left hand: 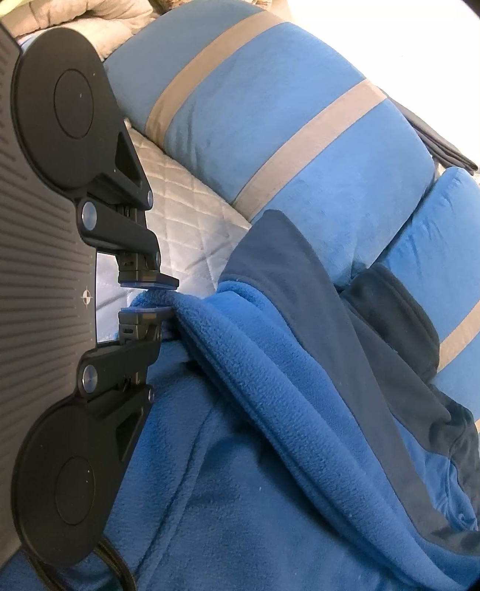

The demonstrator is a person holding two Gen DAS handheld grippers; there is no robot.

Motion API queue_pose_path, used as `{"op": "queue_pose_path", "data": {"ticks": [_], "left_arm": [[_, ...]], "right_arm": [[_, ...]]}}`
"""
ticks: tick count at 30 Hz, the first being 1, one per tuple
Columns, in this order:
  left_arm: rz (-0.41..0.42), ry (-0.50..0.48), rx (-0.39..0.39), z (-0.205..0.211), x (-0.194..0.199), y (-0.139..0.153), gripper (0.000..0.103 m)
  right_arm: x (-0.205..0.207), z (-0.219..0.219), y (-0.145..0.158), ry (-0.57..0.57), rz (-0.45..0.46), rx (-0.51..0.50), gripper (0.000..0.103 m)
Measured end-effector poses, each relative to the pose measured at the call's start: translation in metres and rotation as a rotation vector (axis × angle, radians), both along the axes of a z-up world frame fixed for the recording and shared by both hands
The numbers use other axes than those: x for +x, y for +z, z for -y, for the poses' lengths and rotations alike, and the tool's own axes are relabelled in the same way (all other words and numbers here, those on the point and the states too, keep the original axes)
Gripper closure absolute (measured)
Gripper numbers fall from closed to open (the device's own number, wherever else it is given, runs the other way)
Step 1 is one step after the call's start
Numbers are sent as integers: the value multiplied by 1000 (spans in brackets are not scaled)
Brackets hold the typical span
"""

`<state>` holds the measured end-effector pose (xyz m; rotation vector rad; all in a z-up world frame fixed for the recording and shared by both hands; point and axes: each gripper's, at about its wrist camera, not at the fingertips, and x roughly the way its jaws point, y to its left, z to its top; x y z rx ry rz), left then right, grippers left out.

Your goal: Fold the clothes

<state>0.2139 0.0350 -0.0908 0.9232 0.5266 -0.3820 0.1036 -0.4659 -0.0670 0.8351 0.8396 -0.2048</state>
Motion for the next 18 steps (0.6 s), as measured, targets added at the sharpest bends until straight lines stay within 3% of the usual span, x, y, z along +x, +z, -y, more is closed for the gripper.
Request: {"op": "queue_pose_path", "data": {"ticks": [5,13,15,17,18], "left_arm": [[-3,7,-2,1,1,-2,92],[-12,9,5,0,4,-5,92],[-14,10,7,0,5,-6,92],[-13,7,16,-1,6,-8,92],[-11,4,23,-1,6,-9,92]], "right_arm": [[12,13,-8,18,-4,16,27],[32,-1,-17,78,97,63,23],[36,-5,-20,73,73,28,43],[38,-6,-21,71,62,4,92],[38,-6,-18,79,84,6,94]]}}
